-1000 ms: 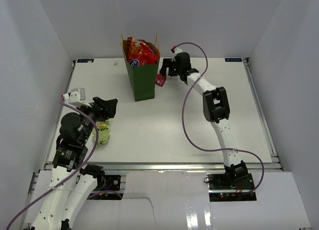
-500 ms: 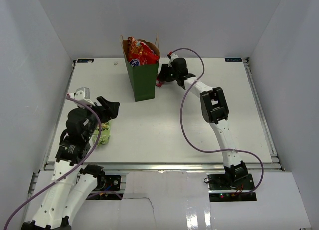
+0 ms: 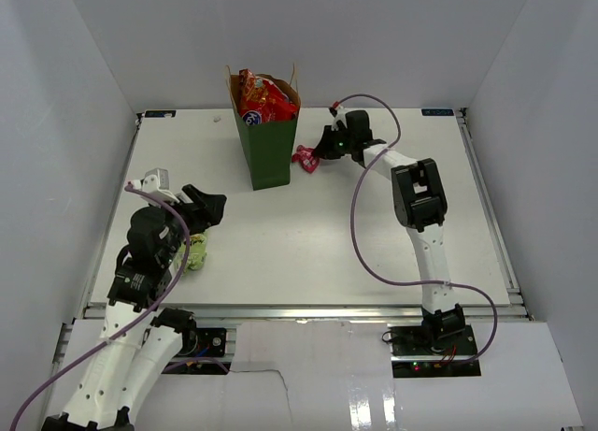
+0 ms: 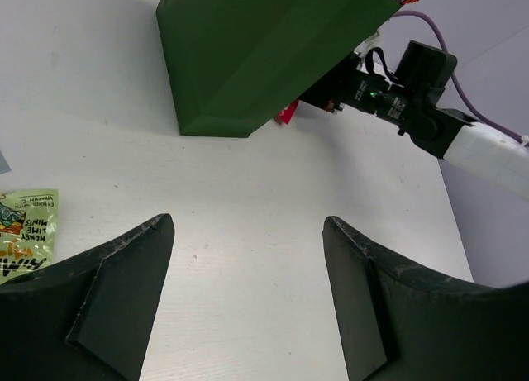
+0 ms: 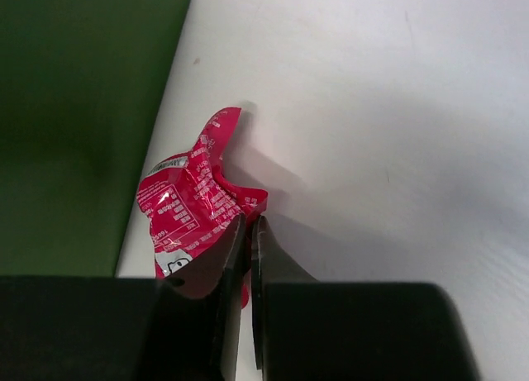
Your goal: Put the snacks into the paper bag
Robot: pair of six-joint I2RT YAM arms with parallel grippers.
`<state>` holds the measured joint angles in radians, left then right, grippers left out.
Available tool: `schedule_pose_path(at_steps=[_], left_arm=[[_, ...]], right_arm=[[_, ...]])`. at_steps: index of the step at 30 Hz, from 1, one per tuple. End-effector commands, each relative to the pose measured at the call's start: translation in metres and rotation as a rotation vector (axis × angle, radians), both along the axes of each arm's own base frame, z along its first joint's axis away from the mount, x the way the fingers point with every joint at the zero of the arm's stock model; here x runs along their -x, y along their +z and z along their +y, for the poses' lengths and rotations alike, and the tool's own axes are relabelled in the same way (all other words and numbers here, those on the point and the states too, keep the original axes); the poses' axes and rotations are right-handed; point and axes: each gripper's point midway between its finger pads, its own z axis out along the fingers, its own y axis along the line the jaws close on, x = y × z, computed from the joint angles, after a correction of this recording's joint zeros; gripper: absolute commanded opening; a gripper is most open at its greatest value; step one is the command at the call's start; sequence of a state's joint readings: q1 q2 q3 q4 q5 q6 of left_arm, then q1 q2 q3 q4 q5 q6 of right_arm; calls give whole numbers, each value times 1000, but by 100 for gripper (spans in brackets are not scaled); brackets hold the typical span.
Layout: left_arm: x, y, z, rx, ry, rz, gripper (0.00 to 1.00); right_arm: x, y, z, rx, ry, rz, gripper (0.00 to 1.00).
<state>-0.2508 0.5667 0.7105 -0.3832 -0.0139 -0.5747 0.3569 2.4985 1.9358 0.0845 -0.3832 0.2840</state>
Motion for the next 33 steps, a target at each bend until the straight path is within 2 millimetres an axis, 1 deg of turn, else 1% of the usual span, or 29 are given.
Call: schedule_pose_path(at_steps=[1, 2, 3, 4, 5, 6, 7, 11, 12, 13, 14, 15, 16, 17, 18, 19, 20, 21, 22, 23, 24, 25, 26, 27, 28, 29, 30, 32, 33], left_arm=[[3, -9, -2, 33, -3, 19, 83], [2, -13, -1, 39, 11, 28, 83], [3, -17, 0, 60, 27, 47, 83], [3, -23, 1, 67, 34, 61, 83], [3, -27, 2, 71, 42, 74, 83], [3, -31, 3, 87, 62, 91, 83], [3, -34, 4, 90, 67, 102, 83], [1, -47, 4, 93, 81, 143, 83], [0, -49, 6, 92, 93, 151, 83], [0, -51, 7, 91, 100, 161, 83], [-1, -55, 8, 85, 110, 181, 83], [-1, -57, 9, 82, 120, 194, 83], [-2, -59, 12, 83, 142, 206, 83], [-2, -63, 13, 79, 150, 220, 83], [-2, -68, 14, 74, 159, 244, 83], [-3, -70, 15, 76, 171, 256, 83], [-2, -70, 15, 78, 173, 264, 83], [-2, -73, 15, 74, 173, 279, 83], [-3, -73, 15, 78, 176, 281, 83], [-2, -73, 15, 81, 177, 288, 83], [-2, -72, 14, 85, 177, 287, 82], [-1, -71, 14, 89, 178, 286, 83], [0, -71, 15, 95, 183, 293, 82], [2, -69, 15, 101, 186, 288, 82], [3, -68, 16, 107, 188, 284, 82], [5, -69, 16, 108, 191, 288, 82], [6, -68, 17, 120, 199, 288, 82], [11, -67, 19, 130, 210, 285, 82], [11, -67, 21, 134, 220, 283, 82]], right_arm=[[14, 90, -21, -133, 183, -138, 8], [25, 88, -29, -154, 214, -126, 8], [26, 99, -43, -177, 223, -140, 8], [38, 126, -47, -208, 272, -179, 8], [47, 127, -55, -224, 288, -190, 8], [51, 136, -68, -234, 294, -210, 8], [65, 165, -71, -245, 333, -267, 8], [105, 206, -86, -265, 419, -345, 8], [120, 225, -88, -258, 449, -396, 8], [127, 236, -88, -252, 465, -426, 8], [139, 259, -85, -236, 496, -494, 8], [141, 260, -81, -238, 505, -494, 8], [145, 284, -78, -203, 520, -568, 8], [147, 295, -72, -181, 530, -599, 8], [146, 305, -58, -149, 517, -628, 8], [152, 326, -39, -113, 546, -687, 8], [144, 333, -42, -76, 511, -709, 8], [141, 333, -20, -36, 486, -720, 8], [136, 349, -12, 14, 468, -791, 8], [142, 354, 11, 30, 473, -821, 8], [126, 350, 18, 78, 408, -834, 8], [119, 355, 25, 100, 379, -866, 8], [120, 374, 41, 103, 366, -931, 8], [103, 366, 47, 134, 311, -929, 8], [96, 368, 52, 139, 284, -946, 8], [94, 386, 59, 126, 256, -998, 8], [79, 379, 63, 148, 213, -1008, 8], [74, 386, 72, 153, 176, -1064, 8], [67, 379, 75, 180, 162, -1076, 8]])
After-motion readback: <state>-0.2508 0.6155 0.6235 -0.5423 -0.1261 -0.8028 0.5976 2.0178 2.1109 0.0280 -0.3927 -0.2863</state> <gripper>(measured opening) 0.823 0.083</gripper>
